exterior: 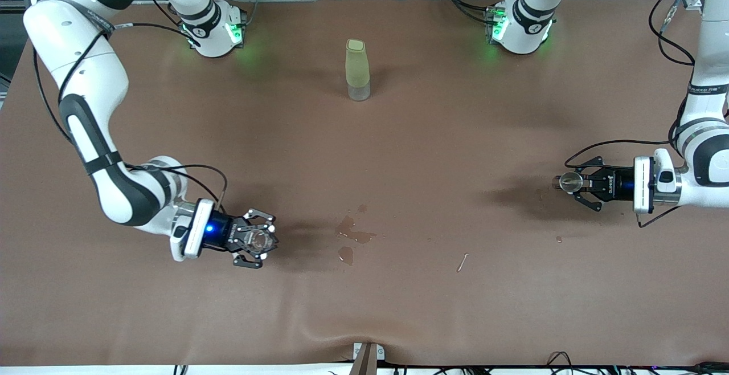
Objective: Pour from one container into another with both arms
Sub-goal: 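Lift the jigger with the left gripper while the right gripper lifts the beaker, then bring the jigger and beaker together, both grippers moving toward each other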
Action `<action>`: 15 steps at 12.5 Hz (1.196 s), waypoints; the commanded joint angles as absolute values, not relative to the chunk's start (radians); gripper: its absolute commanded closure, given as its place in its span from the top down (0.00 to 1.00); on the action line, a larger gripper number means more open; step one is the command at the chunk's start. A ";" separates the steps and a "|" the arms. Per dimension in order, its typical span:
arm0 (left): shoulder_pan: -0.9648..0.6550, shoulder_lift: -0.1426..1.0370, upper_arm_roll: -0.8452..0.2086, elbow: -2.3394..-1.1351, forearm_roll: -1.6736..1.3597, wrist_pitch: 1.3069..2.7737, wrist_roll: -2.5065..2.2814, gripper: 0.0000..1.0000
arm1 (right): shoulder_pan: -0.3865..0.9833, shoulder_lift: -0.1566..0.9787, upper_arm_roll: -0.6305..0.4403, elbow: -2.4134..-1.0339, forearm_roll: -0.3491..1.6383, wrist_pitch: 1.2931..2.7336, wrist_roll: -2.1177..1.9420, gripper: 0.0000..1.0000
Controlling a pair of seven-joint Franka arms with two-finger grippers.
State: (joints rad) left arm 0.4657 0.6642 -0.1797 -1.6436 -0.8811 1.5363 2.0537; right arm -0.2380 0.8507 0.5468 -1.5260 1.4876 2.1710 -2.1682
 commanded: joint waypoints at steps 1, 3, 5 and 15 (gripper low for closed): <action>0.440 0.649 -0.193 -1.637 -0.893 1.539 2.034 0.00 | -0.244 0.841 0.598 -1.514 1.496 2.195 -2.102 0.00; 0.399 0.649 -0.196 -1.628 -0.923 1.558 2.031 0.00 | -0.216 0.841 0.623 -1.480 1.485 2.192 -2.059 0.00; 0.368 0.652 -0.198 -1.628 -0.942 1.604 2.033 0.00 | -0.186 0.841 0.655 -1.464 1.471 2.192 -2.001 0.00; -0.050 0.727 -0.199 -1.551 -1.468 2.044 2.115 0.00 | -0.150 0.839 0.819 -1.470 1.468 2.258 -1.737 0.00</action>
